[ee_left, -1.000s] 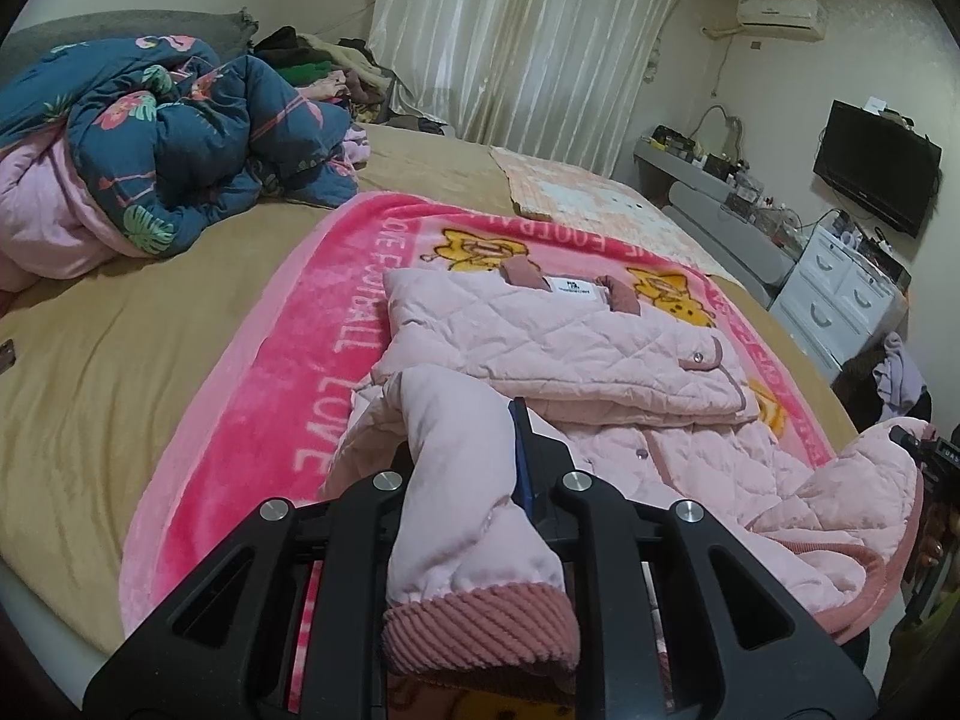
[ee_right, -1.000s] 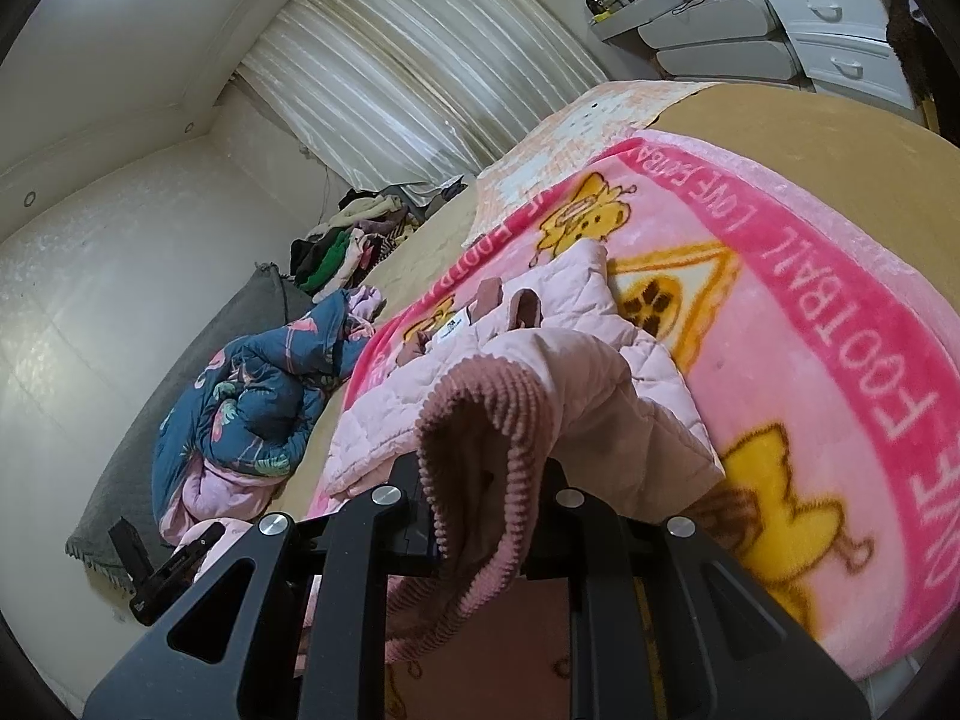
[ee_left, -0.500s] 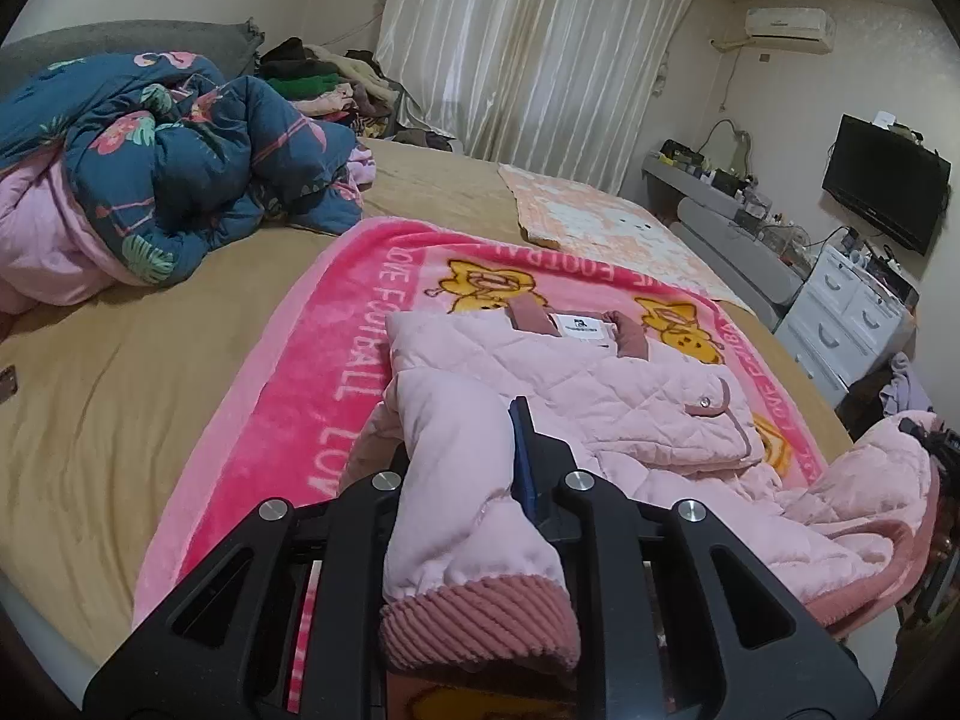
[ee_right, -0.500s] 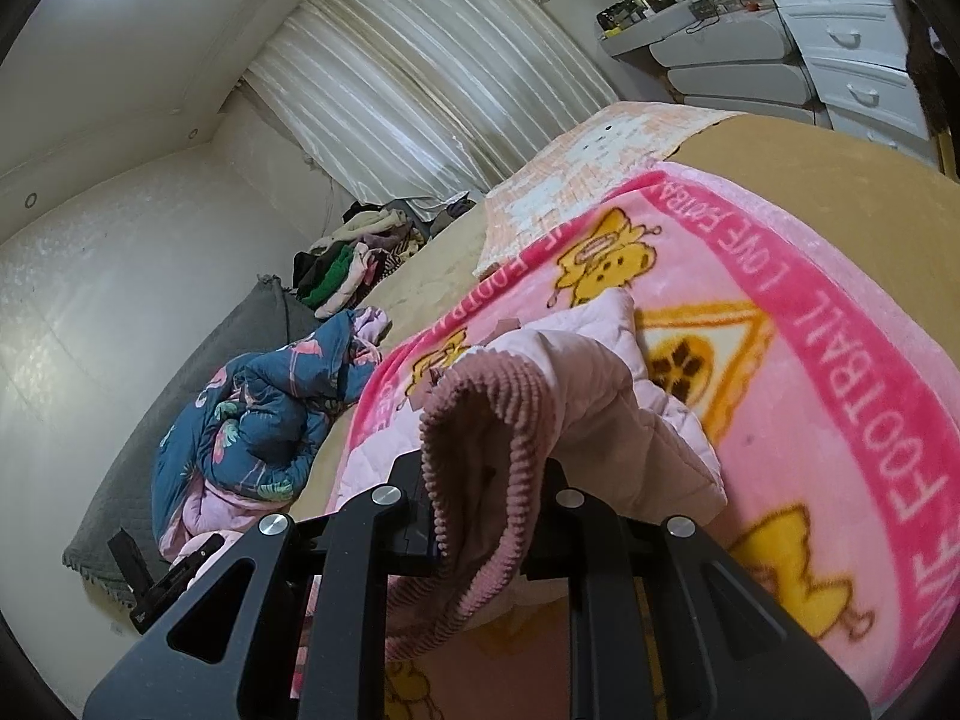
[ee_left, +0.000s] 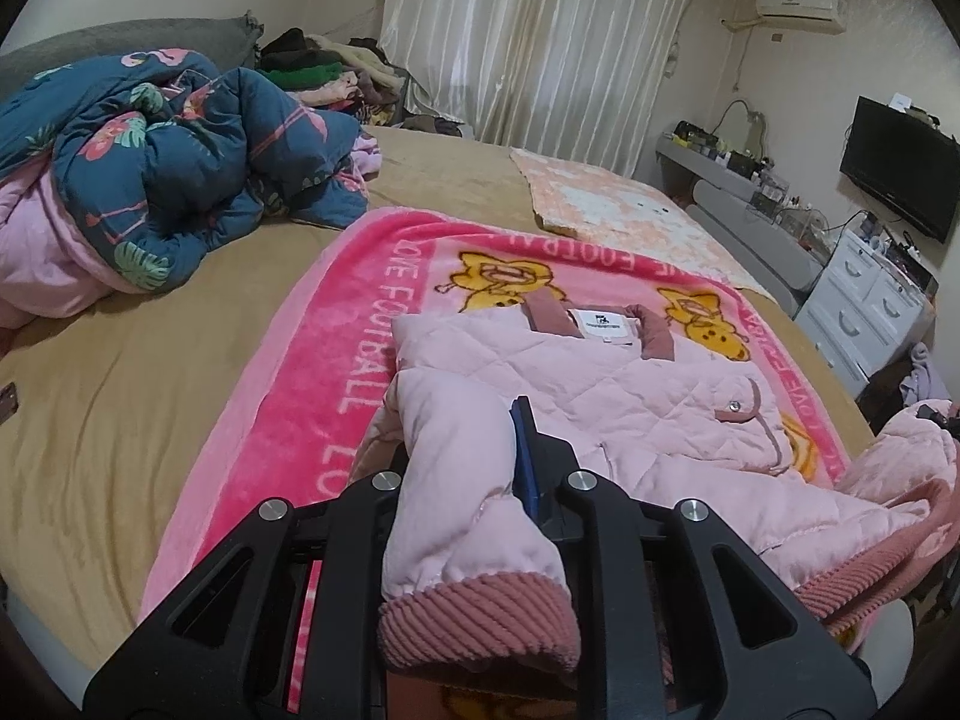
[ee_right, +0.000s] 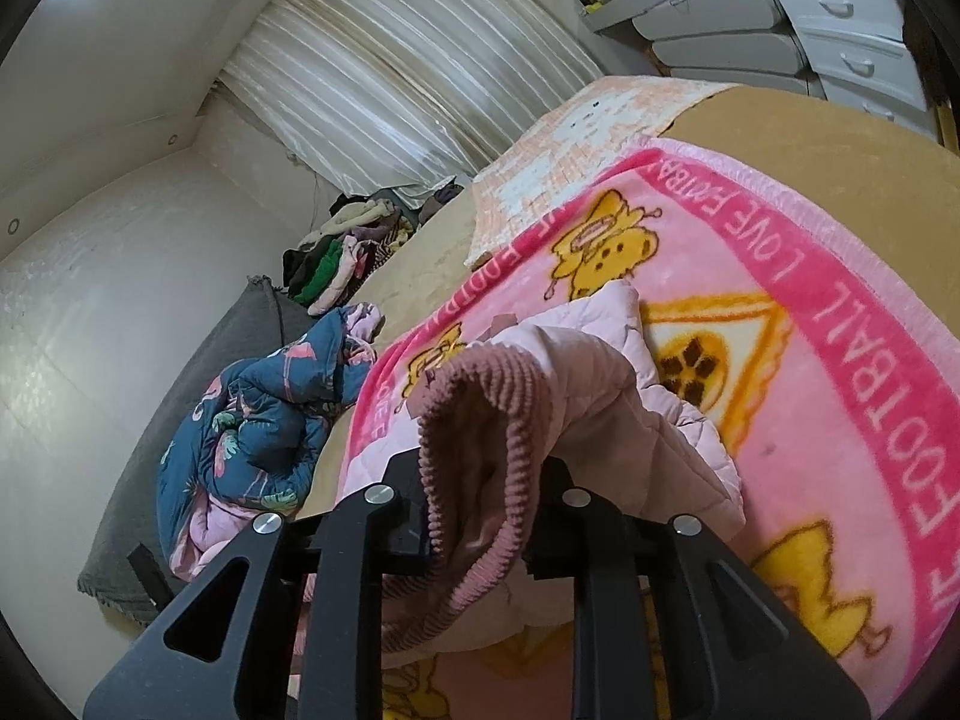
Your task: Fold large clothes
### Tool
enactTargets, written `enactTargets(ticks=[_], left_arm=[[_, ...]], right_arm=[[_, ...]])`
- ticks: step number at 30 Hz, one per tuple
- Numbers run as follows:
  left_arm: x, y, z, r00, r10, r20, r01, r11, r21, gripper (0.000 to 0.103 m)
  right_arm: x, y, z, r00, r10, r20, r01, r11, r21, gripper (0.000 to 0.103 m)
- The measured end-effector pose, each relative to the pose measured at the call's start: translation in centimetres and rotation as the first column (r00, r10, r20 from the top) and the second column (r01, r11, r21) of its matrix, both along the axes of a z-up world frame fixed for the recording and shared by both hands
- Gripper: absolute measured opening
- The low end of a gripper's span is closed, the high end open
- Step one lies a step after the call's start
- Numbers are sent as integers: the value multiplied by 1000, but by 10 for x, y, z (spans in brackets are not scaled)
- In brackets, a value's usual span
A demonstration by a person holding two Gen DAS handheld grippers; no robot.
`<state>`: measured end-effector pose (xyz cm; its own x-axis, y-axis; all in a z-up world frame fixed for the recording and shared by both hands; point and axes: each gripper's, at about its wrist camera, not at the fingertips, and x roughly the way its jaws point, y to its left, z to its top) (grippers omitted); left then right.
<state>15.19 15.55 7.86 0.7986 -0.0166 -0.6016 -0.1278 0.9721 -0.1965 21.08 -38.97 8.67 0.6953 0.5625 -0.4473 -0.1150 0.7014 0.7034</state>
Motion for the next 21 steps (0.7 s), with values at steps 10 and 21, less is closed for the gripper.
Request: enactTargets(ticks=[10, 21], left_arm=[[26, -3, -14, 999, -15, -41, 15, 1000, -7, 13], [60, 2, -40, 994, -7, -106, 3, 999, -36, 14]], right_arm=[[0, -24, 9, 995, -59, 82, 51, 994, 98, 90], [-32, -50, -33, 978, -138, 154, 139, 990, 7, 96]])
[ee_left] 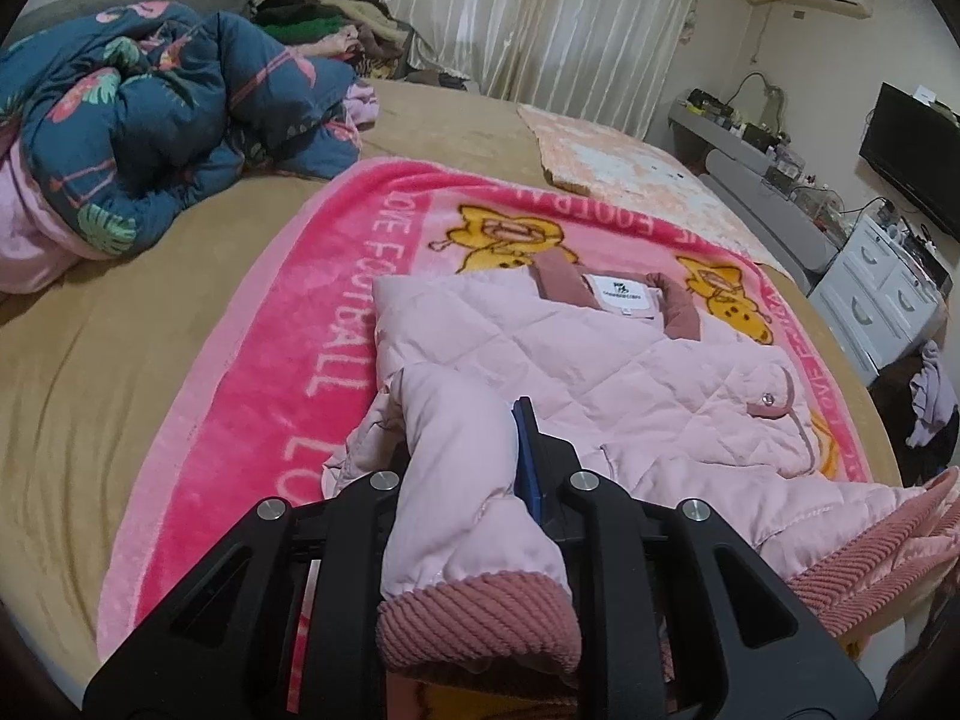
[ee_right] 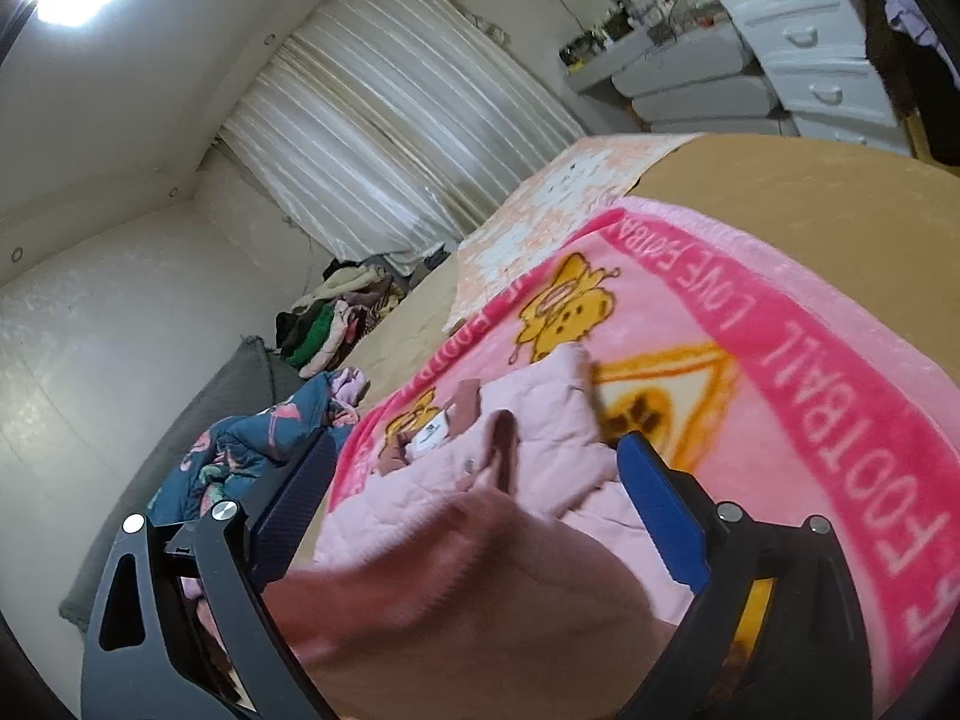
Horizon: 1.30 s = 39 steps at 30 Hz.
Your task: Fold large clothes
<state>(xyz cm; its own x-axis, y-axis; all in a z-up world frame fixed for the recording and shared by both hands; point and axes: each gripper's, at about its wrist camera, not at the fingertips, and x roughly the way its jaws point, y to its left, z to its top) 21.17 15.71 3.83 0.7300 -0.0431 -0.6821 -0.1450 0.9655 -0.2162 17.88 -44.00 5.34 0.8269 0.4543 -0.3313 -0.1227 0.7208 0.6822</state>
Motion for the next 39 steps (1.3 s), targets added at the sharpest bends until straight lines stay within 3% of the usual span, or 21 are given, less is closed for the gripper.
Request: enactTargets(ticks=[6, 12, 17, 22, 27, 28, 29, 30, 31, 32, 35, 37, 39], left_arm=[[13, 4, -8, 1000, 7, -22, -7, 1000, -10, 14], [23, 3, -12, 999, 16, -36, -17, 1000, -16, 14], [31, 6, -21, 998, 21, -66, -21, 1000, -8, 14], [41, 6, -29, 995, 36, -93, -37, 999, 1, 14], [41, 7, -29, 995, 44, -93, -44, 999, -4, 15], [41, 7, -28, 995, 39, -90, -41, 999, -13, 15], [40, 8, -28, 995, 36, -88, -38, 999, -20, 17], [39, 9, -26, 996, 30, -82, -33, 999, -34, 22], [37, 10, -23, 997, 22, -75, -26, 998, -48, 36], [35, 11, -20, 998, 11, -67, -16, 998, -68, 51], [23, 14, -1, 1000, -4, -7, 3, 992, -123, 76], [11, 12, 20, 999, 11, 51, -7, 997, -78, 85], [-1, 10, 38, 994, 13, 109, -12, 1000, -14, 86]], right_arm=[[-34, -11, -18, 996, 68, 52, -67, 998, -19, 99], [-10, -5, -27, 993, 120, 11, -119, 990, -78, 99], [-22, -9, -21, 979, 160, 125, -156, 987, -36, 99], [-1, 22, -33, 984, 176, -38, -179, 938, -297, 99], [42, 42, -54, 974, 199, -105, -224, 906, -360, 99], [50, 45, -58, 973, 203, -110, -229, 905, -357, 96], [57, 48, -61, 971, 211, -113, -238, 904, -354, 74], [62, 51, -63, 969, 216, -119, -245, 901, -359, 64], [67, 55, -63, 972, 199, -128, -233, 892, -387, 39], [71, 58, -64, 974, 177, -140, -221, 881, -418, 29], [75, 61, -65, 980, 132, -147, -184, 881, -435, 22], [74, 63, -62, 985, 112, -128, -159, 878, -452, 21], [73, 61, -58, 988, 109, -105, -145, 881, -449, 21]])
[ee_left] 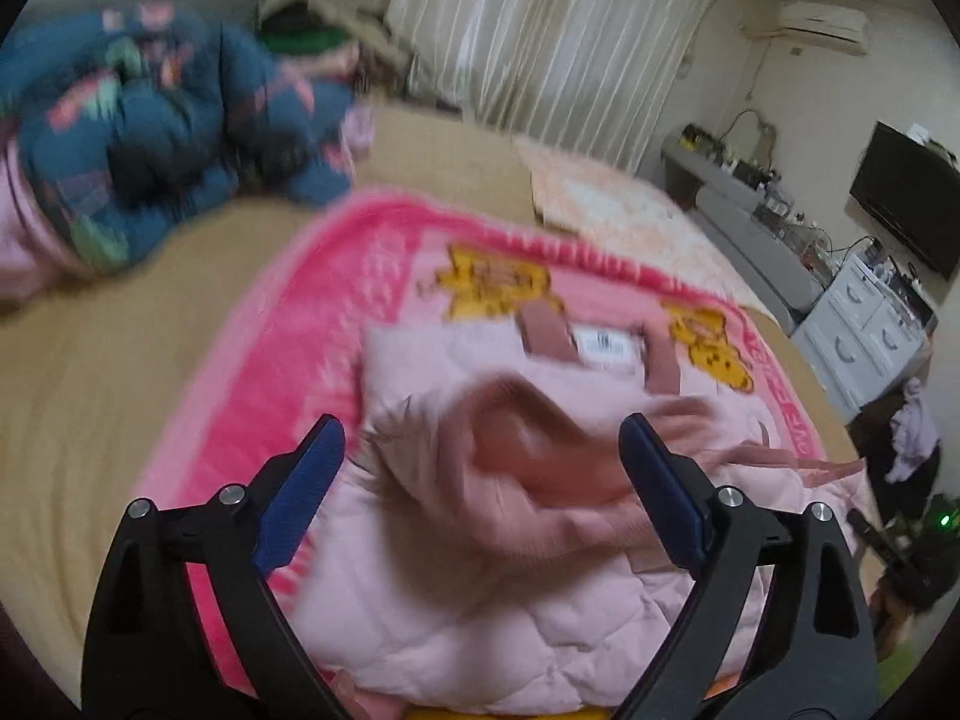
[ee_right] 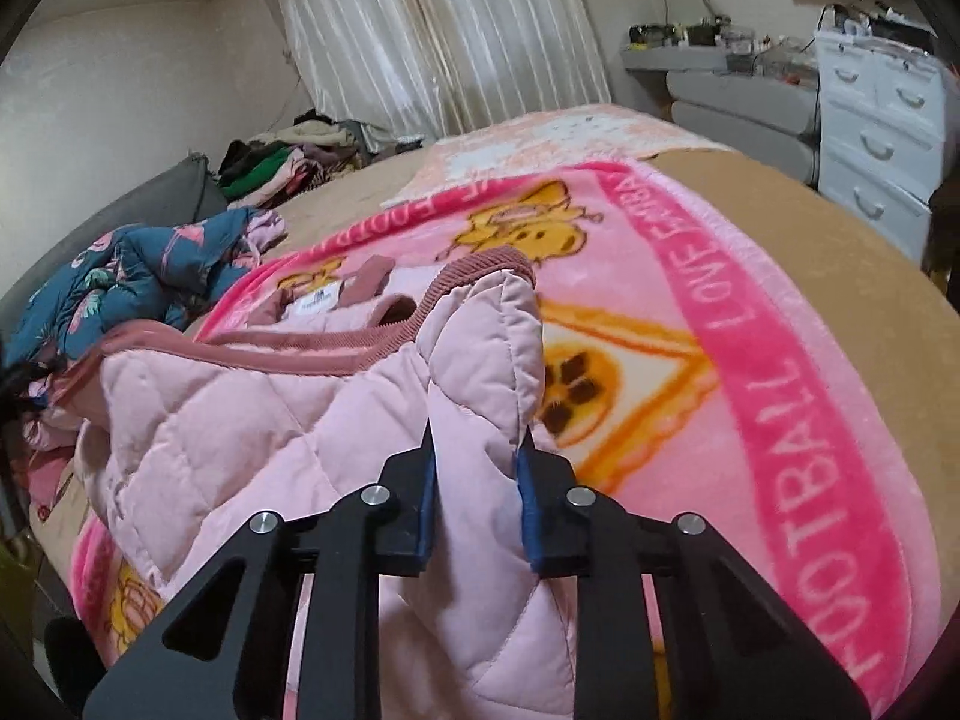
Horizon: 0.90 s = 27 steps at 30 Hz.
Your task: Fold large clothes
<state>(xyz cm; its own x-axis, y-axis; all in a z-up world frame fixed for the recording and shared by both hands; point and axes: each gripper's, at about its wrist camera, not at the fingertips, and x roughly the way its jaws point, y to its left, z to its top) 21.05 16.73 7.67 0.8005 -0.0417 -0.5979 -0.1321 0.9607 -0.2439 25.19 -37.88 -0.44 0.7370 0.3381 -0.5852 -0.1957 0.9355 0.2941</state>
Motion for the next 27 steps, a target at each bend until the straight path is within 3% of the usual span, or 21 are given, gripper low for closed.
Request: enactTargets(ticks=[2, 4, 6, 7, 8, 10, 12, 15, 16, 17, 18, 19, 21, 23, 27], left_arm=[[-9, 2, 7, 999, 25, 28, -27, 996, 80, 92], [-8, 9, -2, 999, 53, 3, -53, 991, 121, 93], [-1, 19, -23, 997, 55, -58, -48, 992, 119, 93], [5, 23, -39, 994, 47, -98, -35, 992, 121, 93], [11, 25, -54, 990, 38, -139, -20, 991, 129, 93], [17, 27, -78, 981, 12, -195, 11, 993, 118, 93], [20, 29, -97, 973, -28, -229, 45, 996, 71, 93], [17, 24, -103, 977, -73, -200, 83, 996, 40, 91], [17, 21, -104, 978, -77, -193, 89, 994, 56, 81], [17, 17, -104, 978, -83, -189, 98, 992, 73, 73], [17, 12, -105, 978, -94, -184, 112, 990, 88, 55], [16, 10, -104, 980, -88, -177, 108, 988, 107, 39], [12, 8, -99, 986, -75, -152, 97, 985, 142, 21], [5, 8, -93, 993, -61, -103, 76, 986, 147, 16], [-6, 10, -67, 999, -41, 6, 40, 987, 158, 13]], right_arm=[[1, -2, 3, 1000, -6, 14, 6, 1000, 3, 21], [3, -4, 3, 1000, -9, 6, 9, 1000, 6, 22], [2, -6, 1, 1000, -20, -9, 20, 1000, 23, 28], [1, -11, -2, 999, -30, -17, 31, 998, 54, 36], [-2, -13, -2, 999, -27, -25, 29, 997, 78, 51], [-9, -18, -3, 999, -17, -30, 21, 992, 124, 65], [-17, -18, -4, 1000, 2, -31, 2, 992, 124, 72], [-22, -13, -15, 996, 20, -89, -14, 997, 71, 78], [-23, -12, -21, 993, 13, -116, -7, 999, 53, 78], [-23, -12, -25, 992, 12, -122, -5, 998, 56, 73], [-25, -13, -28, 993, 20, -117, -11, 997, 74, 63], [-26, -10, -29, 994, 23, -110, -15, 997, 70, 40], [-30, -1, -21, 998, 12, -62, -12, 1000, 1, 26], [-36, 9, -8, 1000, 13, 12, -12, 999, -46, 19], [-39, 24, 32, 989, 15, 146, -2, 996, -87, 16]])
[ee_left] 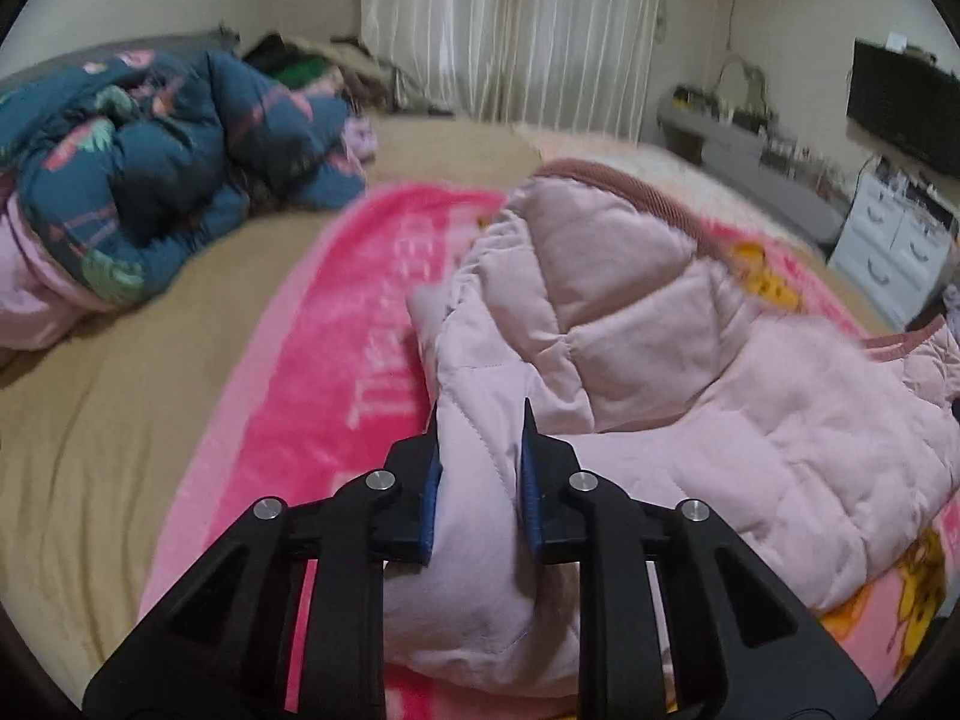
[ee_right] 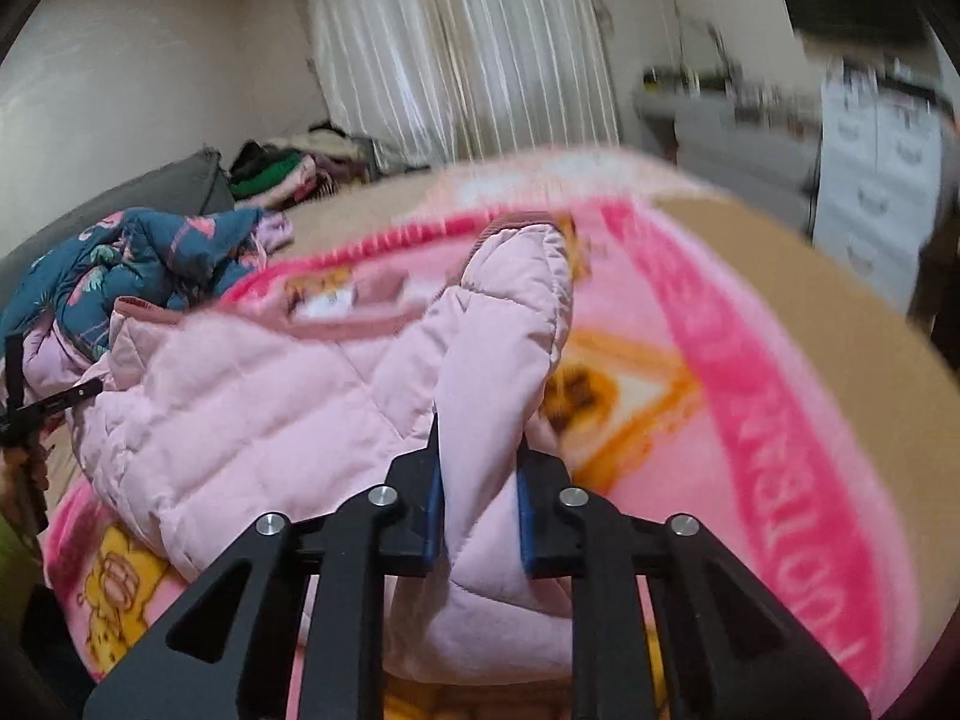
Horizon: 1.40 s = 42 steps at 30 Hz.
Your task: Fold large clothes
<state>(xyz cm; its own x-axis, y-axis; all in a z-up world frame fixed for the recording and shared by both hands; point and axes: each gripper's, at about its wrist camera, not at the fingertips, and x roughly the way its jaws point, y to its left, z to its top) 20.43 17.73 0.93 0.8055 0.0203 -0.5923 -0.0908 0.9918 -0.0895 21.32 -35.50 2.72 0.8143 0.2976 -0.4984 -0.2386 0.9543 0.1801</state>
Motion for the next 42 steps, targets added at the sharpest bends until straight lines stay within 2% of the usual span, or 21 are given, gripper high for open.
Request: enactTargets(ticks=[4, 7, 15, 24, 30, 35, 42], left_arm=[[-5, -4, 30, 997, -1, 75, 0, 1000, 14, 13], [-5, -2, 44, 995, 11, 103, -10, 1000, -11, 13], [1, 8, 61, 988, 59, 141, -53, 998, -46, 13], [13, 8, 61, 983, 105, 148, -98, 994, -56, 13], [40, 11, 56, 980, 151, 130, -146, 988, -51, 13], [69, 16, 44, 979, 183, 92, -180, 983, -41, 13], [103, 22, 19, 975, 221, 26, -221, 975, -22, 13]], right_arm=[[7, 16, 36, 995, 6, 95, -4, 1000, -17, 15], [15, 25, 58, 990, 2, 143, 1, 1000, -24, 15], [45, 27, 80, 982, -35, 187, 36, 999, 0, 15], [63, 33, 77, 978, -50, 201, 49, 999, 8, 15], [97, 40, 72, 980, -62, 188, 66, 998, -17, 15], [139, 51, 62, 986, -89, 140, 92, 996, -13, 15], [195, 51, 25, 989, -149, 11, 148, 987, 55, 15]])
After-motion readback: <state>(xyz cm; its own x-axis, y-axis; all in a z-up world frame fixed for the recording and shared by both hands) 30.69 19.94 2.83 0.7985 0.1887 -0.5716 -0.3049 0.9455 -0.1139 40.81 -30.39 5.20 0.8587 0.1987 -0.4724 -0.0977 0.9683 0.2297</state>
